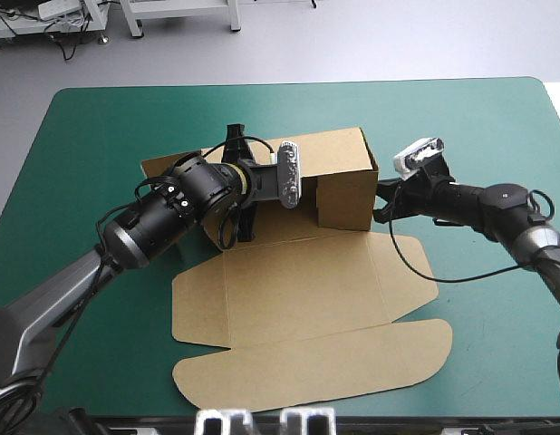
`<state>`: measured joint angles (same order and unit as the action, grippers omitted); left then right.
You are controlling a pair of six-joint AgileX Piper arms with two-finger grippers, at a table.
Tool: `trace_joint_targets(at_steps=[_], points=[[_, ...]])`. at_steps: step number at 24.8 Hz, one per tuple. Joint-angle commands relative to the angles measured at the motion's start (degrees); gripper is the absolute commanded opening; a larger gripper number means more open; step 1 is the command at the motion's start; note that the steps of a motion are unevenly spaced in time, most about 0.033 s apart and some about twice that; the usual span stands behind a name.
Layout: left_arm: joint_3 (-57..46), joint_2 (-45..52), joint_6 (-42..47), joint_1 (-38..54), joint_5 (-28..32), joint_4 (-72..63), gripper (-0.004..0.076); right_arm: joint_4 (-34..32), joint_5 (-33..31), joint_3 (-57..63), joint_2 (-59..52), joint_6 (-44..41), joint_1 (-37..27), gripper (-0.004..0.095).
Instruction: Fold the box
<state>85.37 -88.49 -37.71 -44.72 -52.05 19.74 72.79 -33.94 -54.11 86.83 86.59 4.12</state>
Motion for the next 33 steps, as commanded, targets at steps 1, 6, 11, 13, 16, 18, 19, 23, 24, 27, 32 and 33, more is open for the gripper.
trace_joint_targets(at_steps=[1,6,11,13,16,18,19,23,24,27,32,33], points=[[1.23,1.94,1.23,-0.26,1.01,0.23,-0.001,17.01,0.16,4.7,-4.41,21.27,0.07,-0.0005],[1.23,1.94,1.34,-0.26,0.89,0.23,-0.0009,18.86,-0.7,7.18,-4.74,27.85,0.07,0.0049],[1.23,1.94,1.77,-0.26,0.89,0.48,-0.0009,15.18,-4.36,7.18,-4.74,27.58,0.07,0.068],[1.23,1.94,1.77,-0.26,0.89,0.48,-0.0009,15.33,-4.65,7.18,-4.74,27.97,0.07,0.073],[1.23,1.94,1.43,-0.26,0.89,0.48,-0.0009,15.33,-6.56,7.07,-4.74,28.59,0.07,0.0695],[1.23,1.94,1.43,-0.26,0.89,0.48,-0.0009,15.79,-7.65,7.07,-4.64,30.36,0.07,0.0694],[1.23,1.94,1.43,-0.26,0.89,0.48,-0.0009,16.51,-7.65,7.07,-4.64,30.84,0.07,0.0694],[1.23,1.94,1.43,-0.26,1.1,0.48,-0.0009,20.64,-8.29,7.07,-4.64,33.53,0.53,0.0693],[1.23,1.94,1.43,-0.26,1.14,0.48,-0.0009,21.02,-7.6,6.98,-4.64,34.02,1.2,0.0693],[1.23,1.94,1.43,-0.26,1.47,0.48,-0.0009,21.29,-1.66,6.59,-4.64,34.02,4.52,0.0693],[1.23,1.94,1.43,-0.26,1.35,-0.05,-0.0009,24.66,14.44,5.31,-4.05,34.02,12.4,0.0693],[1.23,1.94,1.43,-0.26,1.22,-0.16,-0.0009,25.74,16.86,4.86,-3.91,34.02,13.78,0.0693]])
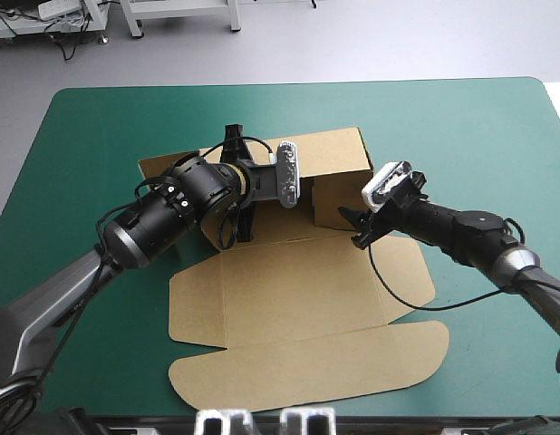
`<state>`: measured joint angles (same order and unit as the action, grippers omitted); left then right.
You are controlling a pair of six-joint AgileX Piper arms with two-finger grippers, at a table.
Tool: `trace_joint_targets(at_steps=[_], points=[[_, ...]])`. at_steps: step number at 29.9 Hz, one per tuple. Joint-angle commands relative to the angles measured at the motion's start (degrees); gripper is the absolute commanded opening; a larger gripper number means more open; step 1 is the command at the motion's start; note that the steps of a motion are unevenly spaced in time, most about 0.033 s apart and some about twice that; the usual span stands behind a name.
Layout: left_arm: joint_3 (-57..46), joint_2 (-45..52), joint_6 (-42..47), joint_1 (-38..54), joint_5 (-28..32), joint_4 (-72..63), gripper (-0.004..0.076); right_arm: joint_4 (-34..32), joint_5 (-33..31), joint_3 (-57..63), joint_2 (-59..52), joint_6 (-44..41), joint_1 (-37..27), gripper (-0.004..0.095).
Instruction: Fold the box
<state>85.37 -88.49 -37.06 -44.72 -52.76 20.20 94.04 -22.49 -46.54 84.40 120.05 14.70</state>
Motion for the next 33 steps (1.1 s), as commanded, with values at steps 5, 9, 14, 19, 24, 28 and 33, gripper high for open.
trace_joint_targets(at_steps=[5,9,14,19,24,28,33], points=[[1.23,1.94,0.78,-0.26,1.85,-2.13,-0.0009,6.03,12.4,-5.67,0.37,0.43,7.28,0.069],[1.23,1.94,0.78,-0.26,2.06,-3.12,-0.0009,9.19,16.38,-7.85,1.66,0.43,9.27,0.0639],[1.23,2.05,0.78,-0.26,2.06,-3.22,-0.001,9.33,16.23,-7.99,1.81,0.43,10.81,0.0404],[1.23,2.05,0.78,-0.26,2.06,-3.22,-0.0009,7.82,14.88,-7.99,1.81,0.43,12.35,0.0005],[1.23,2.05,0.78,-0.26,2.06,-3.22,-0.0009,8.08,14.05,-7.99,1.81,-0.07,12.44,-0.0019],[1.23,2.17,0.22,-0.26,2.07,-4.03,0.0025,9.31,18.68,-7.99,1.81,-1.4,12.44,-0.0019],[2.04,3.65,-2.89,-0.26,1.83,-9.84,0.0323,9.31,20.4,-7.99,1.81,-1.52,12.44,-0.0019]])
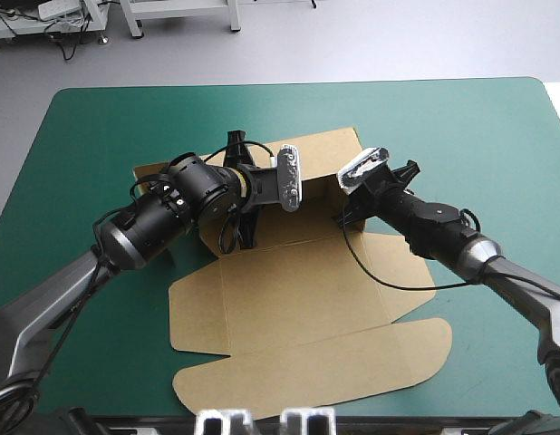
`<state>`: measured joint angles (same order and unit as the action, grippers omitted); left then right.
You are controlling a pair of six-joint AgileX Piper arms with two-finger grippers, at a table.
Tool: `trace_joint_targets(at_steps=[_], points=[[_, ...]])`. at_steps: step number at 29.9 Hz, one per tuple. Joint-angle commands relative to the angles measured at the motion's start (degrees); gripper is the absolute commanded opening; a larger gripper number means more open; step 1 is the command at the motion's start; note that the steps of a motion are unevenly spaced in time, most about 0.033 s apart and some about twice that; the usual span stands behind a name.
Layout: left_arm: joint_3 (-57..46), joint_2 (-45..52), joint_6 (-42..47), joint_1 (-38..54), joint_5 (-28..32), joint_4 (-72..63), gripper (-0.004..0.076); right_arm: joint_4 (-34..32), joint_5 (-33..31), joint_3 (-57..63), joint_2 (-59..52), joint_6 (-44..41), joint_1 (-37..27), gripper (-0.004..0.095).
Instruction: Fold the box
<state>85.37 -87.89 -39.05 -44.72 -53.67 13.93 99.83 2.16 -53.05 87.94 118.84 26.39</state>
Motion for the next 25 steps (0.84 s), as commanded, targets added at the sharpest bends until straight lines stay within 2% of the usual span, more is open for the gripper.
trace_joint_targets(at_steps=[1,4,6,9,14,16,17,20,21,22,23,25], points=[[2.69,3.23,-0.9,-0.26,2.42,-4.2,0.0419,3.52,-4.24,-1.47,-1.72,-0.3,0.75,-0.0019],[4.02,4.05,0.62,-0.26,1.77,-4.63,0.0638,3.52,-3.21,-1.47,-1.72,-0.3,0.75,-0.0019],[4.02,4.87,1.03,-0.26,1.53,-4.63,0.0694,3.52,-2.64,-1.47,-1.72,-0.4,0.75,-0.0019],[4.02,6.01,1.03,-0.26,0.2,-4.63,0.0685,3.52,-1.78,-1.47,-1.72,-0.52,0.75,-0.002],[4.02,8.8,1.4,-0.26,0.18,-4.63,0.0639,3.52,4.4,-1.8,-2.2,-2.63,0.75,-0.002],[4.02,10.13,1.4,-0.26,0.48,-4.36,0.0582,3.37,6.06,-2.04,-3.22,-3.14,0.75,-0.002],[4.02,10.73,1.4,-0.26,0.48,-4.02,0.0525,3.37,6.06,-2.14,-3.72,-2.98,0.75,-0.002],[4.02,12.26,2.19,-0.14,0.38,-2.49,0.0263,3.37,5.93,-2.14,-5.86,-2.98,0.75,-0.002],[4.02,12.87,3.42,-0.14,0.38,-0.68,0.0132,3.37,5.93,-2.14,-6.52,-2.98,0.75,-0.002],[4.02,13.14,4.45,-0.14,0.38,0.78,0.0049,3.27,5.93,-2.14,-7.18,-2.98,0.75,-0.002],[4.02,13.42,5.79,-0.14,0.49,2.93,-0.0009,3.3,5.78,-2.14,-7.67,-2.98,0.75,-0.002],[4.02,14.01,10.37,-0.02,0.49,8.12,0.0,3.3,4.92,-2.14,-8.79,-2.98,0.75,-0.002]])
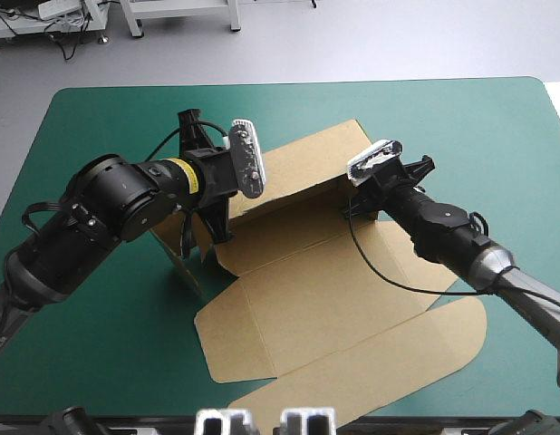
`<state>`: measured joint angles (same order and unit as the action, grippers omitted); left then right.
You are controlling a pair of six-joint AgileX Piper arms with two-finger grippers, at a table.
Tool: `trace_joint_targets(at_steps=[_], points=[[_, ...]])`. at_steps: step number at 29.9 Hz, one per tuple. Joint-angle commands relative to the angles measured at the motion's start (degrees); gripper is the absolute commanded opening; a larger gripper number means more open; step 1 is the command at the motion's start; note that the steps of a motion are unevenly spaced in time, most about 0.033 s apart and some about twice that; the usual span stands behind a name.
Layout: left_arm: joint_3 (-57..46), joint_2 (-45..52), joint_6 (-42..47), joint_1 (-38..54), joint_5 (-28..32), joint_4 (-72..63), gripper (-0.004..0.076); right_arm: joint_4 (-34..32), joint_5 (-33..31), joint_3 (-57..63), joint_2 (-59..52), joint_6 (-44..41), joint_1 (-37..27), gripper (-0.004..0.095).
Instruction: Fold the box
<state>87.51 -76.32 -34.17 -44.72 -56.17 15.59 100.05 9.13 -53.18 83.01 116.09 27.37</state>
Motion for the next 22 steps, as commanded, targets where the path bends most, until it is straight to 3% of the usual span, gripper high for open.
trace_joint_targets(at_steps=[1,4,8,11,15,18,22], points=[[1.88,2.82,8.22,-0.02,2.99,9.42,0.0,3.08,-2.97,-2.02,-4.16,0.07,-0.22,-0.002],[1.88,3.34,14.23,0.1,2.93,16.54,0.0,2.47,-7.83,-2.02,-4.34,1.47,-0.22,-0.002],[1.88,4.4,15.82,2.36,2.43,16.54,0.0,-2.28,-13.99,-2.14,-3.65,1.03,-0.43,-0.002],[1.88,5.84,16.11,5.88,1.25,13.14,0.0,-9.37,-18.96,-2.14,-3.32,-6.8,-2.11,-0.002],[1.88,8.5,16.0,11.96,1.4,6.25,0.0,-35.49,-36.53,-4.33,-2.38,-28.35,-9.03,-0.002],[1.88,9.83,15.45,15.4,2.31,2.46,0.0,-51.53,-39.28,-7.14,-2.29,-43.66,-12.19,-0.002],[1.88,10.61,15.15,17.08,1.8,0.39,0.0,-60.06,-47.22,-12.38,-2.29,-54.5,-14.13,-0.002]])
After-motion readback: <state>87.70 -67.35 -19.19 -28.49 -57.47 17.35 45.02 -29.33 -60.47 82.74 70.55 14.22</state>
